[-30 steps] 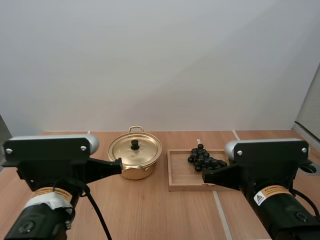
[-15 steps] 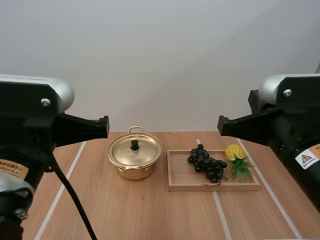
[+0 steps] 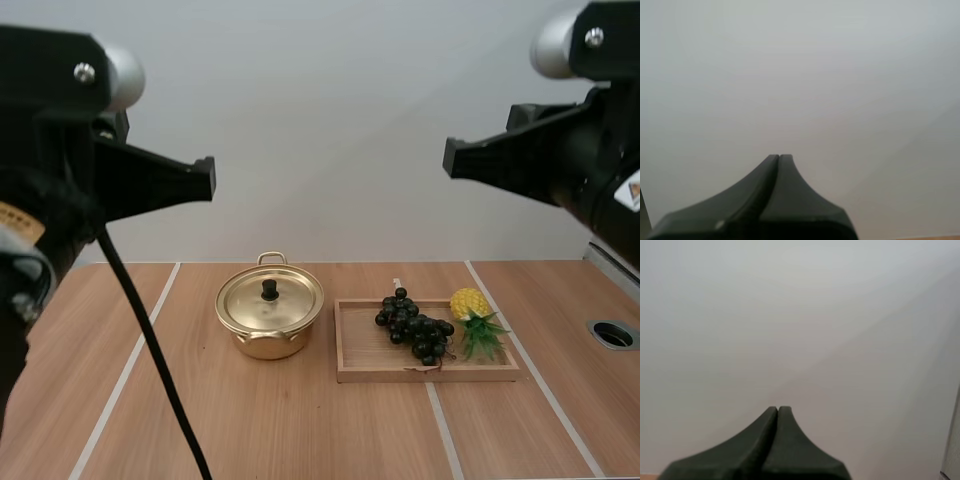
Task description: Open the pot, put the grape inside, and close it
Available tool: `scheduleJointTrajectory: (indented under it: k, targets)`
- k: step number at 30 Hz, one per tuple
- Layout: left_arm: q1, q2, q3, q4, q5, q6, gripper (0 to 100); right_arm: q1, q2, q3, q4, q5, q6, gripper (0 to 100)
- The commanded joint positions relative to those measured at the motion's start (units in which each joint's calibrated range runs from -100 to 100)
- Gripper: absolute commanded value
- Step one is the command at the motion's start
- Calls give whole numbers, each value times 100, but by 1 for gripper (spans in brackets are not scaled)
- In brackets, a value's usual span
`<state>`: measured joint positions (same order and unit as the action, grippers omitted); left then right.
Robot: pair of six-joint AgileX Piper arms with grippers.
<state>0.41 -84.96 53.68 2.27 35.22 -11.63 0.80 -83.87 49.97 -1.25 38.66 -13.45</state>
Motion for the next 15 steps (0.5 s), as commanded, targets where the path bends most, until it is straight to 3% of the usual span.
scheduleJointTrajectory:
  k: [1,8,15]
  targets:
    - [-17,605,-399,-84,-277,-16,0,18,602,-531,-109,-302,-3,0]
    - [-17,1908,-1372,-84,-396,-16,0,18,1985,-1808,-109,-441,-3,0]
    - [-17,2406,-1735,-84,-434,-16,0,18,2453,-2358,-84,-481,3,0]
